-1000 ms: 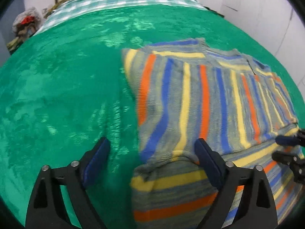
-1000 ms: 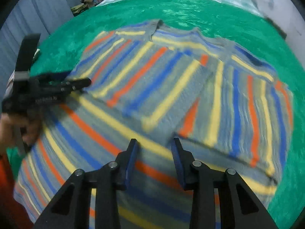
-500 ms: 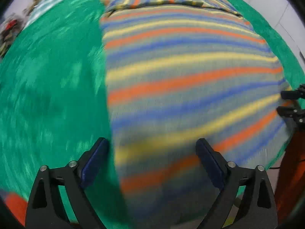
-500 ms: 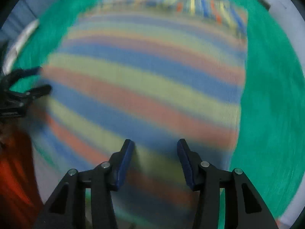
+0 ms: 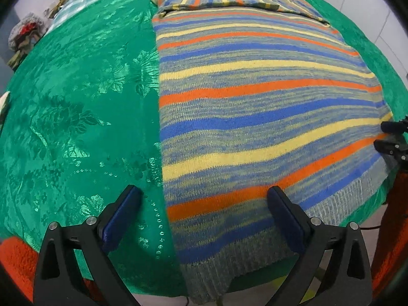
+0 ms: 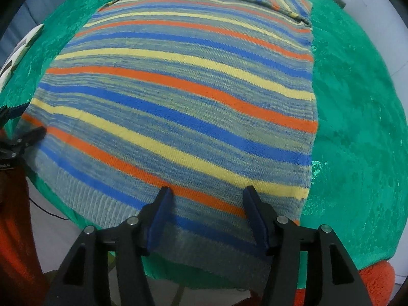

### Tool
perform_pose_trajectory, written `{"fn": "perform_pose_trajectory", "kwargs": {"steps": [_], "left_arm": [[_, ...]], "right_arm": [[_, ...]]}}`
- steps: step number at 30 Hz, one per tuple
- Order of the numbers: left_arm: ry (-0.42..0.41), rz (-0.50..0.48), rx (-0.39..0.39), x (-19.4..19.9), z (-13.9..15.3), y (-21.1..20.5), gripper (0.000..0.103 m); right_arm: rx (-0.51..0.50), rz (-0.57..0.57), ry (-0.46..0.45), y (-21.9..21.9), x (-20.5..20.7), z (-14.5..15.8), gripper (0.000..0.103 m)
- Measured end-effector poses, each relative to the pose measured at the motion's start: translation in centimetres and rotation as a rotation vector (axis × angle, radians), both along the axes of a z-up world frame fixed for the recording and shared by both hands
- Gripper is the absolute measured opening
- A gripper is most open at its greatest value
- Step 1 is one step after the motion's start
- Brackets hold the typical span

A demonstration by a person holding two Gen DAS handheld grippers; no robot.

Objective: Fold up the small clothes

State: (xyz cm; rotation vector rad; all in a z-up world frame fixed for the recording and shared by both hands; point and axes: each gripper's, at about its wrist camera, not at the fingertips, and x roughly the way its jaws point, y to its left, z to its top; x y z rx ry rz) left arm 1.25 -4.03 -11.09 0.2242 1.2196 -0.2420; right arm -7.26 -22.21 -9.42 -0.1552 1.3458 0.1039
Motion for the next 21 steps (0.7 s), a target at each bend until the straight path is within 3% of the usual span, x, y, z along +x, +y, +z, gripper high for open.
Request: {"fn": "perform_pose_trajectory", "kwargs": {"steps": [21], "left_arm": [[-0.015, -0.016, 0.039, -1.3, 0.0, -0.7, 0.102]], "right_arm": [[-0.028, 0.009, -0.024, 2.1, -1.5, -0.8, 0.061]]}}
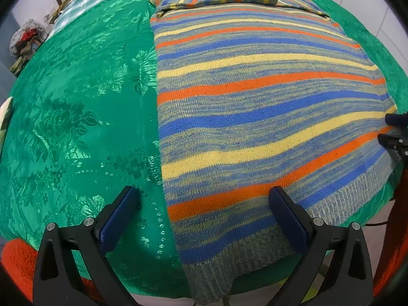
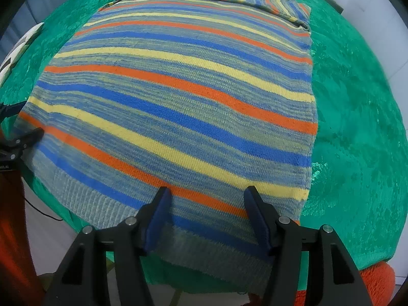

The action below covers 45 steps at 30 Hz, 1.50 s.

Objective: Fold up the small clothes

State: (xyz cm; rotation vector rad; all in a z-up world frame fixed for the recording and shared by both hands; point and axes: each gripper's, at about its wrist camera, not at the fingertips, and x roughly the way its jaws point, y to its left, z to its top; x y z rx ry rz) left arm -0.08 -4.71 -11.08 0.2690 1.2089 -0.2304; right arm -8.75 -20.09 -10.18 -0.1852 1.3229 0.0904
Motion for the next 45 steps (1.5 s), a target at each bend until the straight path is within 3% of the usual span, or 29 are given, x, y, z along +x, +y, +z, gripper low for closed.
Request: {"fn": "perform_pose_trajectory", "kwargs": {"steps": [30, 33, 35, 38, 40, 41, 44, 45], "left_arm": [[0.013, -0.019, 0.001, 0.0, -0.1, -0.1, 0.102], [0.056, -0.045, 0.026, -0.9, 0.2, 0.5, 0.102], [0.118, -0.065, 0.064, -1.9, 0.5, 1.2, 0.102], [0.173, -0.048, 0.120, -3.8, 1.8, 2.9, 0.100], [0.132, -0.008, 0.051, -4.3, 3.7, 4.2, 0.100], [0.111, 0.024, -0.050, -4.2, 5.2, 5.1, 0.100], [0.116, 0.101, -0.283, -2.7, 6.5, 6.6, 0.100], [0.140, 0.109, -0.328, -1.9, 6.0, 6.6, 0.100]], "right_arm": [[0.000, 0.001, 0.016, 0.2, 1.0, -0.3, 0.063], [0.026, 0.019, 0.070, -0.8, 1.4, 0.1, 0.063], [0.051, 0.021, 0.154, -1.8, 1.1, 0.8, 0.063], [0.024, 0.006, 0.218, -4.0, -0.4, 2.7, 0.062], [0.023, -0.036, 0.183, -6.1, -1.3, 4.5, 0.062], [0.041, -0.063, 0.161, -7.0, -1.6, 5.3, 0.063], [0.201, -0.167, 0.093, -10.3, -1.9, 6.9, 0.063], [0.262, -0.201, 0.086, -11.2, -1.6, 6.6, 0.063]]}}
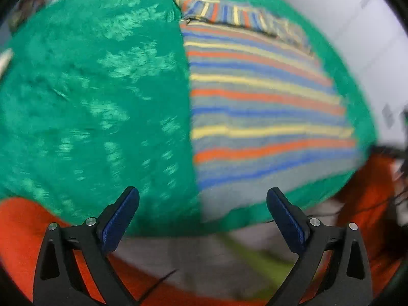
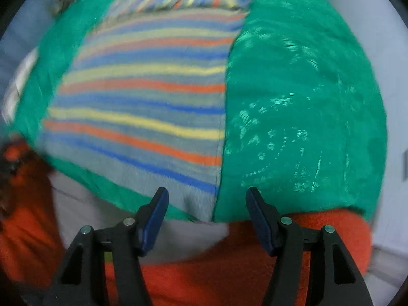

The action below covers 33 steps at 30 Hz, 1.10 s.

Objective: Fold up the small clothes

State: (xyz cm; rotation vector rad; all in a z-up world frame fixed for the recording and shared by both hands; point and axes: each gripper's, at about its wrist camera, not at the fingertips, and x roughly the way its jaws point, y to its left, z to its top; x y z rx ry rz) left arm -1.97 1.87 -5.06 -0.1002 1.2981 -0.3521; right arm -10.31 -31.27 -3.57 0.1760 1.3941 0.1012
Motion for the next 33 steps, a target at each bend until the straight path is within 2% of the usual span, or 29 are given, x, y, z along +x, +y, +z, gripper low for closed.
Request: {"fn": "perform_pose_trajectory", "kwargs": {"steps": [1, 2, 3, 4, 6, 7, 8, 9, 10, 12, 15, 16, 19, 20, 22, 26, 30, 33], "left_arm": [[0.029, -0.002, -0.026, 0.6, -0.9, -0.2, 0.099], [0.071, -0.004, -0.011, 1.3, -2.4, -0.6, 0.097], [0.098, -0.006, 0.018, 1.7, -3.4, -0.9, 0.085], [0.110, -0.013, 0.075, 1.8, -4.3, -1.3, 0.081], [0.084, -0.044, 0.111, 1.6, -4.3, -2.1, 0.081], [0.080, -0.052, 0.128, 1.4, -4.2, -2.4, 0.072], [0.079, -0.060, 0.142, 1.3, -4.2, -2.6, 0.060], [0.086, -0.076, 0.141, 1.3, -4.1, -3.0, 0.018], [0.121, -0.086, 0.113, 1.4, -4.0, -3.1, 0.004], [0.161, -0.047, 0.037, 2.5, -3.1, -2.3, 0.004], [0.174, 0.043, -0.140, 5.2, -0.8, -0.4, 0.004], [0.168, 0.079, -0.203, 6.9, 0.0, 0.3, 0.004], [0.115, 0.154, -0.305, 13.1, 1.9, 1.2, 0.004], [0.096, 0.166, -0.313, 14.8, 2.1, 1.4, 0.004], [0.036, 0.179, -0.310, 20.7, 2.9, 1.1, 0.004], [-0.009, 0.204, -0.293, 31.8, 2.4, -0.4, 0.004], [0.014, 0.243, -0.281, 38.4, 0.6, -0.7, 0.004], [0.019, 0.239, -0.235, 42.4, -1.4, -2.1, 0.008]], "right_arm": [[0.021, -0.014, 0.000, -0.5, 0.3, -0.3, 0.063], [0.042, -0.026, 0.003, -1.0, 0.7, -1.1, 0.063], [0.059, -0.034, 0.019, -1.2, 1.1, -2.2, 0.063], [0.077, -0.037, 0.039, -1.0, 1.3, -3.2, 0.063], [0.126, -0.018, 0.111, -0.5, 1.8, -5.5, 0.063], [0.114, -0.002, 0.124, 0.1, 1.8, -5.9, 0.060], [0.093, 0.027, 0.136, 0.4, 1.9, -6.0, 0.042], [0.098, 0.054, 0.159, 0.7, 2.0, -6.1, 0.022], [0.134, 0.053, 0.178, 0.7, 1.9, -6.1, 0.005], [0.225, 0.017, 0.170, -0.1, 2.1, -5.2, 0.005], [0.363, -0.075, 0.075, -2.4, 3.7, -3.0, 0.005], [0.416, -0.115, 0.023, -3.5, 5.0, -2.0, 0.005], [0.486, -0.167, -0.078, -5.2, 9.1, -0.3, 0.005], [0.491, -0.179, -0.120, -6.0, 11.8, 0.2, 0.005], [0.476, -0.188, -0.173, -6.7, 16.1, 0.8, 0.005], [0.474, -0.231, -0.216, -7.7, 26.0, 0.3, 0.005], [0.479, -0.283, -0.200, -9.4, 34.5, -1.3, 0.005], [0.507, -0.338, -0.177, -11.3, 38.3, -2.9, 0.005]]}}
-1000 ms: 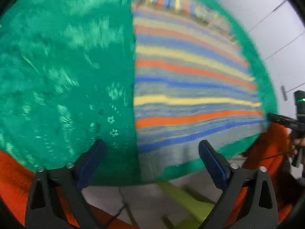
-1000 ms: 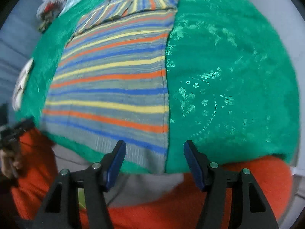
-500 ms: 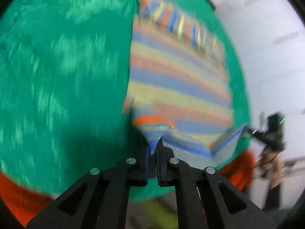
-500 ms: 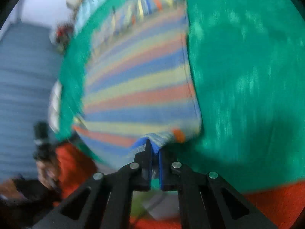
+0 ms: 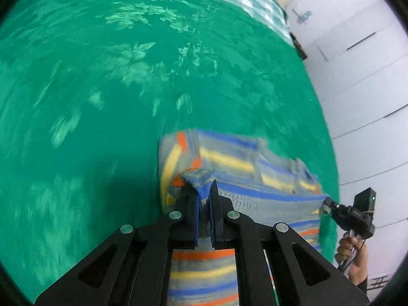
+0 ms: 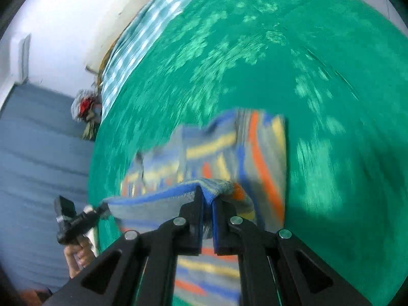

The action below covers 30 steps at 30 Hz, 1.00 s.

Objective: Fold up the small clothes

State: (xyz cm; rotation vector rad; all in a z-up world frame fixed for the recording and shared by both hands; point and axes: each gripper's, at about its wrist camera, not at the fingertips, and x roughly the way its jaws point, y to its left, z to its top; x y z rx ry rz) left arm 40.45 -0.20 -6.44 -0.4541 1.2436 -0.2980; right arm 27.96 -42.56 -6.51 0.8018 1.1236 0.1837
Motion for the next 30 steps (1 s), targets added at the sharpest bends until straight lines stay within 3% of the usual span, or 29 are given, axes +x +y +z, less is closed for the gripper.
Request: {"fn": "perform_pose_trajectory", "kwargs": {"steps": [2, 4, 5, 6, 8, 11, 14, 17, 18, 19, 21, 23, 24, 26, 28, 30], "left_arm": [[-0.017, 0.050, 0.027, 2.4, -0.4, 0.3, 0.017], [-0.042, 0.138, 0.030, 4.3, -0.6, 1.6, 0.058], [-0.048, 0.171, 0.029, 4.7, -0.6, 2.2, 0.062], [-0.064, 0.204, 0.025, 4.8, -0.2, 3.1, 0.062], [-0.109, 0.214, 0.029, 3.8, 0.7, 4.3, 0.062], [-0.195, 0.165, 0.126, 0.4, 2.4, 4.1, 0.062], [-0.303, 0.000, 0.166, -4.4, 3.7, 1.2, 0.064], [-0.340, -0.266, 0.243, -10.0, 2.0, -4.4, 0.067], [-0.321, -0.335, 0.293, -11.4, 0.8, -5.6, 0.064], [-0.275, -0.398, 0.360, -12.8, -1.1, -6.5, 0.051], [-0.230, -0.462, 0.461, -15.2, -4.0, -6.4, 0.040], [-0.289, -0.449, 0.526, -17.5, -3.5, -5.1, 0.042], [-0.277, -0.420, 0.543, -17.8, -2.9, -4.7, 0.045], [-0.287, -0.366, 0.462, -18.0, -1.3, -4.2, 0.049], [-0.334, -0.310, 0.371, -17.9, 0.3, -4.7, 0.073], [-0.332, -0.286, 0.348, -17.6, 0.0, -5.8, 0.079]], "right_arm": [[0.027, -0.045, -0.030, -1.1, 1.9, -1.1, 0.010], [0.023, -0.166, -0.098, -2.3, 2.8, -1.9, 0.016], [0.020, -0.227, -0.104, -3.2, 2.8, -2.2, 0.038], [0.027, -0.268, -0.108, -3.9, 2.5, -2.3, 0.048], [-0.001, -0.287, -0.174, -4.4, 1.5, -1.2, 0.050], [-0.213, -0.152, -0.245, -2.7, 0.1, 1.7, 0.050], [-0.356, 0.073, -0.306, 2.1, -1.6, 3.8, 0.050], [-0.405, 0.318, -0.325, 7.2, -3.4, 3.8, 0.050], [-0.436, 0.430, -0.306, 9.3, -4.2, 2.7, 0.049], [-0.496, 0.506, -0.262, 10.5, -4.9, 1.0, 0.046], [-0.656, 0.587, -0.142, 10.7, -7.1, -2.9, 0.044], [-0.701, 0.568, -0.191, 9.2, -9.8, -2.4, 0.043], [-0.722, 0.534, -0.157, 8.5, -10.8, -1.4, 0.043], [-0.717, 0.484, -0.167, 8.2, -11.2, 0.3, 0.043], [-0.706, 0.485, -0.218, 9.3, -11.7, 2.2, 0.043], [-0.655, 0.495, -0.233, 10.2, -13.2, 2.4, 0.043]]}}
